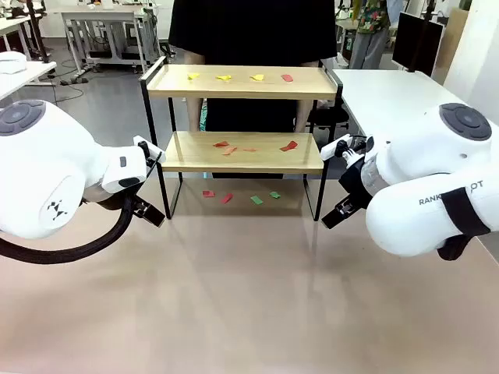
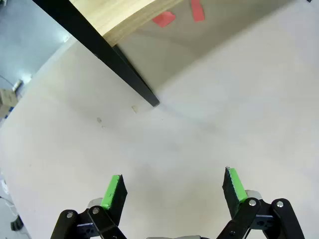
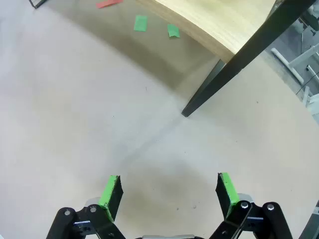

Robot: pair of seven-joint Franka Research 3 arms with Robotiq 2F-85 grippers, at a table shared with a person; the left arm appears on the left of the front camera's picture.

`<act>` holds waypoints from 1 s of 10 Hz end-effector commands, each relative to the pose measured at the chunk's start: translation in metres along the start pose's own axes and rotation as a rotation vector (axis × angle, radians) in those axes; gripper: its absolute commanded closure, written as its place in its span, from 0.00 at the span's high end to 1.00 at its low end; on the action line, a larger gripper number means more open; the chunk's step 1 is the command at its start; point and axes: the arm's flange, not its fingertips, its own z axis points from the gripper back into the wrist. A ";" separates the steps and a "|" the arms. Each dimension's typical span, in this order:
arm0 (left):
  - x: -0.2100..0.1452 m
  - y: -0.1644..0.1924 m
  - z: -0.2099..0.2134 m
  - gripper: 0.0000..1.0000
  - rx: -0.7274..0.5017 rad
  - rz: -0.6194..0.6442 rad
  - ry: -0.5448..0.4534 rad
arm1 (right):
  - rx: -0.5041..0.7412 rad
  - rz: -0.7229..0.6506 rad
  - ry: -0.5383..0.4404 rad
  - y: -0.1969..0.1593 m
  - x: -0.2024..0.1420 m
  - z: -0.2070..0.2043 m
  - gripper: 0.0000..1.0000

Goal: Clean the shelf.
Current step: Pick up the Duster handed by the human.

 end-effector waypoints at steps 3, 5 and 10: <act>0.000 0.000 0.000 1.00 0.000 0.000 0.000 | 0.000 0.000 0.000 0.000 0.000 0.000 1.00; 0.000 0.000 0.000 1.00 0.000 0.000 0.000 | 0.000 0.000 0.000 0.000 0.000 0.000 1.00; 0.000 0.000 0.000 1.00 0.000 0.000 0.000 | 0.000 0.001 0.000 0.000 0.000 0.000 1.00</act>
